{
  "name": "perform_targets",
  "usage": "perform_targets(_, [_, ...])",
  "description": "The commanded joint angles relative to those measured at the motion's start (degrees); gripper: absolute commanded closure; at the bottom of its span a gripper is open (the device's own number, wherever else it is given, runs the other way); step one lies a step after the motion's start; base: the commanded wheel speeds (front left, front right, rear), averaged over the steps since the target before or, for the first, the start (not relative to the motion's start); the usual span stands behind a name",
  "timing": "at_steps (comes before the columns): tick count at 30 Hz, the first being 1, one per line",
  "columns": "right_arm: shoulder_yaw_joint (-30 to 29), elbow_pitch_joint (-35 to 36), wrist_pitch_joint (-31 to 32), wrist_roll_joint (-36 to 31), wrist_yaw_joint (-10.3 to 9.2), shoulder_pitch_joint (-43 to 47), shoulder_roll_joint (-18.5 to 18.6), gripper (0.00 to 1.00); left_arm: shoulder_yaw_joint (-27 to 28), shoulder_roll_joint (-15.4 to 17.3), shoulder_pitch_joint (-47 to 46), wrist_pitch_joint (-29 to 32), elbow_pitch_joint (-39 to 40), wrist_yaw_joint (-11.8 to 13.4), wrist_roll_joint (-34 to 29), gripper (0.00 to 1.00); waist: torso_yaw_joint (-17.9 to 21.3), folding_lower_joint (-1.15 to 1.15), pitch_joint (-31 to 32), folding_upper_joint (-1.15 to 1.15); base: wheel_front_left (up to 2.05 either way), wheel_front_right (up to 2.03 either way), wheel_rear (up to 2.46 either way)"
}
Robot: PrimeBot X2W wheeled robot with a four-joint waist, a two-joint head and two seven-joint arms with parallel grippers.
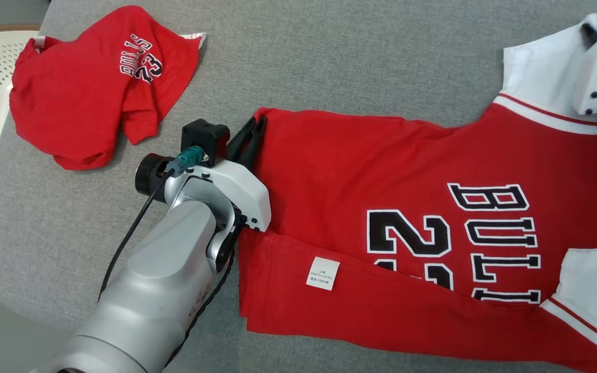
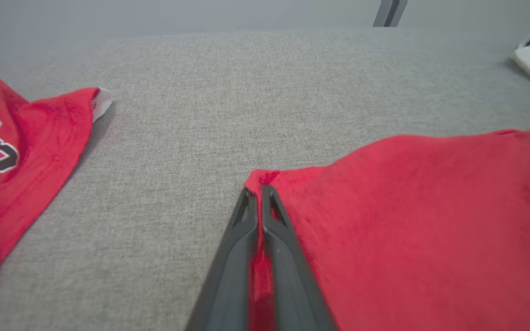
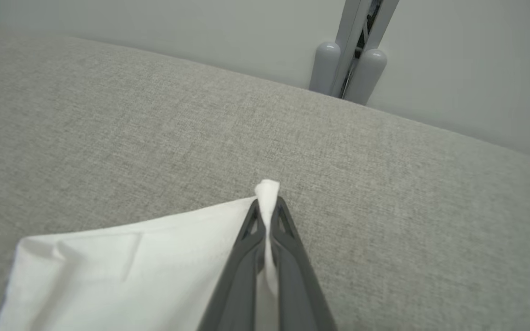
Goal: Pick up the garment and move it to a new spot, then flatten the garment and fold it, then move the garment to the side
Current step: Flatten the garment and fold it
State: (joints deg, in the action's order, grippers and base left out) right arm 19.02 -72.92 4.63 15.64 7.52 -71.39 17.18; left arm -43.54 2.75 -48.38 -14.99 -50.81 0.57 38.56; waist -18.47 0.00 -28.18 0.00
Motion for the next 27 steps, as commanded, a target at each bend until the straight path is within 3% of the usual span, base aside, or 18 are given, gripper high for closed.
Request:
perform_targets(1, [-0.7,-0.3,-1.5,-0.5,-0.06,-0.9,1.2,1.00,0.7,0.3,-1.0,-0.3,0.0,0.5,-0.4,1.00,0.4,0.00,0.0,0.00,0.00,0.00,0.00])
perform_targets(6, [-3.6,-0.5,-9.4,-3.0,-0.06,-1.9,2.7,1.00,5.2,0.3,-1.2,-0.2,1.2,1.3,-3.3,1.00,2.0,0.00,1.1,0.00,0.00,0.00,0.00])
perform_targets(13, [-8.2,-0.8,-17.6,-4.6,-0.05,0.2,1.1,1.00,13.5,2.0,1.1,-0.3,3.4,1.3,-9.5,1.00,5.7,0.00,3.7,0.00,0.00,0.00,0.00])
perform_targets(20, [-10.2,2.0,-19.9,-1.9,-0.05,7.3,-3.4,1.00,18.1,3.6,5.2,-0.3,1.0,-1.1,-13.5,1.00,10.3,0.00,7.5,0.00,0.00,0.00,0.00])
perform_targets(27, [-9.0,13.4,-19.9,3.3,-0.05,22.6,-5.6,1.00,21.5,4.3,11.8,-0.2,0.5,-2.1,-16.4,1.00,14.3,0.00,11.9,0.00,0.00,0.00,0.00])
